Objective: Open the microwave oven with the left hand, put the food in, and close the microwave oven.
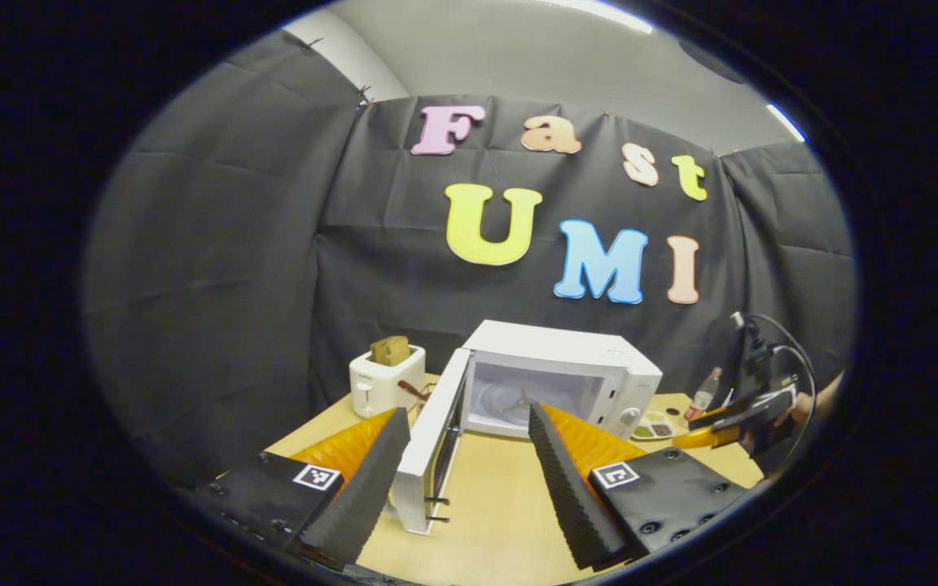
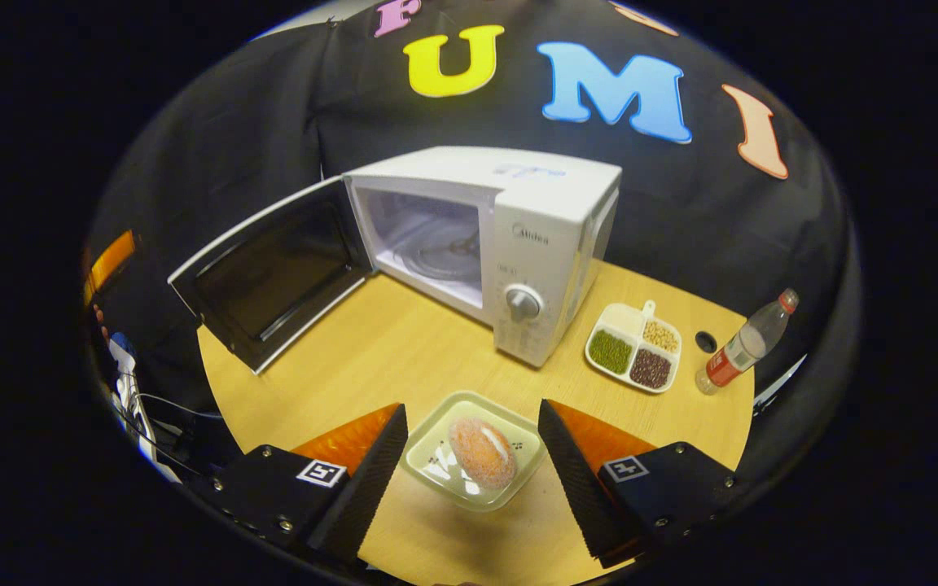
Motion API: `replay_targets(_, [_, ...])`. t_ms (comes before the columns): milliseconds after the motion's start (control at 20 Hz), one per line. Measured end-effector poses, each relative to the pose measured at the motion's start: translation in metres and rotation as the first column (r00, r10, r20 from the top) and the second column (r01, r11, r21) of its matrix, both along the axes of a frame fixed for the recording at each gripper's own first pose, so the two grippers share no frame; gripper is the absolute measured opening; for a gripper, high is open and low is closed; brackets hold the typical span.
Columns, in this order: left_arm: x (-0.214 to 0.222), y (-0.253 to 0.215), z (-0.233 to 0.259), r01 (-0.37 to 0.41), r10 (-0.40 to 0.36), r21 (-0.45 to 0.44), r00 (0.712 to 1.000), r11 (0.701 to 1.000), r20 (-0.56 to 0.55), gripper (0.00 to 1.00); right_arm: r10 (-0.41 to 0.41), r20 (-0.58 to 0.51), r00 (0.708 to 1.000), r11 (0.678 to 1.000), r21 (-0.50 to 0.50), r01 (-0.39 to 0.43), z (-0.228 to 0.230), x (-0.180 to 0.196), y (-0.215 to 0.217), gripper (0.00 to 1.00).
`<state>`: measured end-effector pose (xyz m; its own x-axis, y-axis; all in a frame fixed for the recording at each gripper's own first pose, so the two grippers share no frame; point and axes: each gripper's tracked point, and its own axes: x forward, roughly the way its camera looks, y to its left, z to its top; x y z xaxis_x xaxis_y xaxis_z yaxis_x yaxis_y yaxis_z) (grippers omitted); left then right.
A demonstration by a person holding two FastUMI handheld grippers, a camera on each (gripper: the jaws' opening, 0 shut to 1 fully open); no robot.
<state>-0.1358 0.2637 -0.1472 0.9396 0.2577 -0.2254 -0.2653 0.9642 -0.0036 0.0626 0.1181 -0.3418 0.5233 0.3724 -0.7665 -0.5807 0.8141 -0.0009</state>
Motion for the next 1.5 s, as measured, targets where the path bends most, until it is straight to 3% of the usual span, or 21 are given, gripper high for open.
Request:
replay_targets(400, [0.041, -0.064, 0.069, 0.031, -0.038, 0.092, 0.996, 0.995, 0.075, 0.96, 0.122, -0.148, 0.981, 0.977, -0.154, -0.145, -0.110, -0.004, -0.019, 0.97])
replay_targets(500, [0.048, -0.072, 0.063, 0.047, -0.053, 0.100, 0.997, 0.994, 0.063, 0.97, 0.119, -0.175, 0.977, 0.975, -0.166, -0.149, -0.124, -0.006, -0.019, 0.91])
replay_targets(650, [0.054, -0.081, 0.064, 0.073, -0.080, 0.106, 0.995, 0.992, 0.060, 0.97, 0.129, -0.201, 0.971, 0.971, -0.172, -0.165, -0.139, -0.007, -0.014, 0.91])
replay_targets(700, [0.055, -0.082, 0.064, 0.077, -0.083, 0.106, 0.995, 0.991, 0.061, 0.98, 0.129, -0.197, 0.972, 0.969, -0.183, -0.165, -0.135, -0.009, -0.015, 0.80])
replay_targets(800, [0.056, -0.082, 0.061, 0.084, -0.090, 0.096, 0.994, 0.992, 0.064, 0.98, 0.171, -0.188, 0.967, 0.952, -0.221, -0.211, -0.130, -0.011, -0.015, 0.70])
replay_targets(1000, [0.067, -0.081, 0.058, 0.111, -0.116, 0.063, 0.990, 0.992, 0.082, 0.98, 0.283, -0.029, 0.959, 0.891, -0.363, -0.274, -0.094, -0.009, -0.015, 0.70])
replay_targets(1100, [0.072, -0.079, 0.055, 0.124, -0.130, 0.071, 0.987, 0.990, 0.090, 0.94, 0.290, 0.020, 0.957, 0.886, -0.384, -0.261, -0.078, -0.012, -0.006, 0.70])
replay_targets(1250, [0.082, -0.081, 0.049, 0.159, -0.164, 0.056, 0.983, 0.986, 0.088, 0.96, 0.285, 0.088, 0.954, 0.874, -0.433, -0.221, -0.052, -0.006, -0.002, 0.70])
replay_targets(1350, [0.085, -0.078, 0.048, 0.171, -0.175, 0.050, 0.980, 0.984, 0.098, 0.96, 0.311, 0.149, 0.939, 0.862, -0.461, -0.212, -0.034, 0.004, 0.007, 0.70])
replay_targets(1500, [0.081, -0.065, 0.044, 0.164, -0.166, 0.029, 0.981, 0.986, 0.098, 0.96, 0.394, 0.256, 0.883, 0.802, -0.565, -0.194, -0.006, 0.026, 0.016, 0.69])
